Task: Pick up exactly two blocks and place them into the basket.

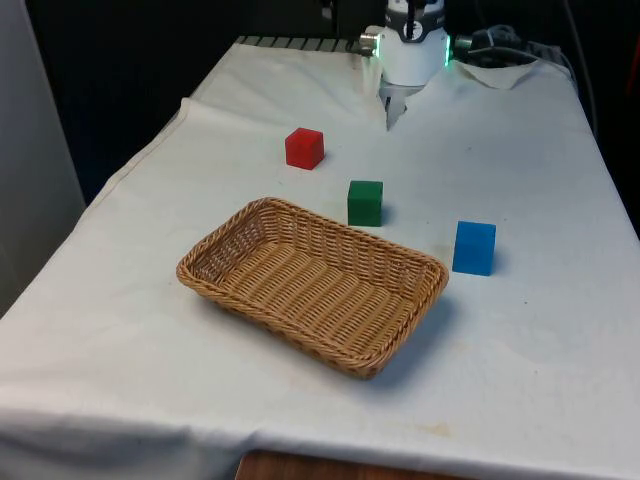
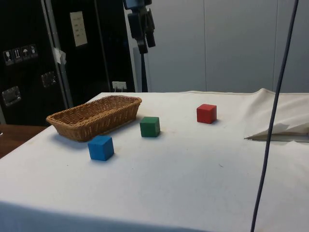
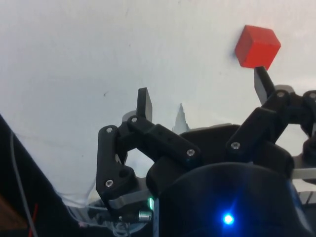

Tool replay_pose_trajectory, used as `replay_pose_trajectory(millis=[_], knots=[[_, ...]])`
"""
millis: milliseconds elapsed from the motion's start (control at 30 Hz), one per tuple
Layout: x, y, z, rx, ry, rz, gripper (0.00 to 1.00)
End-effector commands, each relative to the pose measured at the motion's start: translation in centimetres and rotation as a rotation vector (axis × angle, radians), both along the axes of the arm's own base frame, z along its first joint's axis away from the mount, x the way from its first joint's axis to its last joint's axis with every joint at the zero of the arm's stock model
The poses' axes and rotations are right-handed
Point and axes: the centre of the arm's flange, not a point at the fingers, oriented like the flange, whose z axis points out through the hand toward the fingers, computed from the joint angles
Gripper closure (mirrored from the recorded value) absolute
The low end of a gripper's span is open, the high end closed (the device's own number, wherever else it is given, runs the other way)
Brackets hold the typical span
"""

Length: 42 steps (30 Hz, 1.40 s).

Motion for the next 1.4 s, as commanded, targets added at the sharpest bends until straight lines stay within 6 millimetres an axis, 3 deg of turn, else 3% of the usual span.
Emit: replay_pose_trajectory(millis=[0, 900, 1367], knots=[[0.1, -0.2, -0.5, 0.003, -0.012, 0.002, 0.00], [0.2, -0.5, -7.7, 0.017, -0.084, -0.066, 0.00], [0.4, 0.1, -10.0, 0.046, -0.129, -0.122, 0.00]])
